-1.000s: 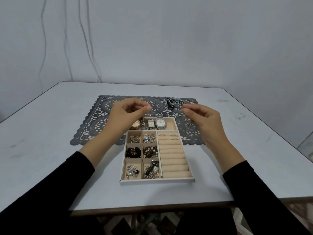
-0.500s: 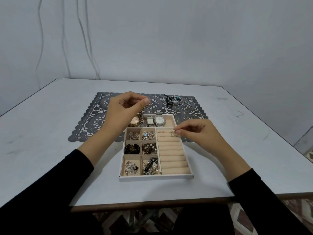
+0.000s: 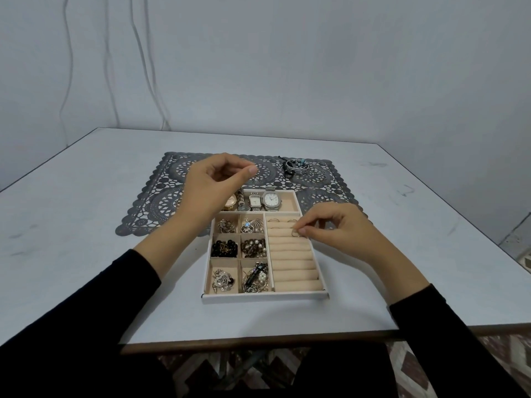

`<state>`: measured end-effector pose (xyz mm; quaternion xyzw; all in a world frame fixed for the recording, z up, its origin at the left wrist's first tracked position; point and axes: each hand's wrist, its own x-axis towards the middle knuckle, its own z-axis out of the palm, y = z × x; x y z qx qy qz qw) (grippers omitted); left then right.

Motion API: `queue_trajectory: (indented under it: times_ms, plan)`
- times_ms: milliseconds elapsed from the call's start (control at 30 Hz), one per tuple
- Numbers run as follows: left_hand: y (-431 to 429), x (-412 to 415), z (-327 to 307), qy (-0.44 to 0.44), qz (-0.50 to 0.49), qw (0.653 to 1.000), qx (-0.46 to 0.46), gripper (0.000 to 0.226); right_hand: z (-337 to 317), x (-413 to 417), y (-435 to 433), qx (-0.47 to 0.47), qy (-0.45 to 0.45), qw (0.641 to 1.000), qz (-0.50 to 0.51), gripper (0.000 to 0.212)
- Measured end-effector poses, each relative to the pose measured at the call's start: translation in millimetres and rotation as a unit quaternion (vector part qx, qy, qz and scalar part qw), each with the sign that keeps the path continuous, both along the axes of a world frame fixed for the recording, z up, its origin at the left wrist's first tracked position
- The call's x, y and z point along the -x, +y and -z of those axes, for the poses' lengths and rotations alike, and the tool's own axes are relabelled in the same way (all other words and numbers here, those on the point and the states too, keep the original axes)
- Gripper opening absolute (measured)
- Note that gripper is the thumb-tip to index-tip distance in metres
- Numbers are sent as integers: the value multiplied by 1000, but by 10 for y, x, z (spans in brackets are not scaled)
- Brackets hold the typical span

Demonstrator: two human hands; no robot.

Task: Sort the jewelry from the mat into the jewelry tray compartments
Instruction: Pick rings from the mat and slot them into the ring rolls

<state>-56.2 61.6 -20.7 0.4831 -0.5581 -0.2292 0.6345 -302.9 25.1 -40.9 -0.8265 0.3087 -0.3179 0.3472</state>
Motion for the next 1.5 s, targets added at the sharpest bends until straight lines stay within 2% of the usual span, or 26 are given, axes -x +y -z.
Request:
queue_trajectory:
  times_ms: [267,433,900,1500]
  plan:
    - [7,9,3,0,6,1000,-8,7,-71,18,-41,17,47,998,-42,16]
    - [16,14,-2,-8,6,1000,-10,6,-116,20,-81,-8,64,996,-55,17]
    - [29,17,0,-16,3,1000,-18,6,-216,-11,-144,-83,94,990,-63,10]
    - [42,31,-2,-35,6,999,-13,8,-225,-74,-138,-84,122,988,-47,7]
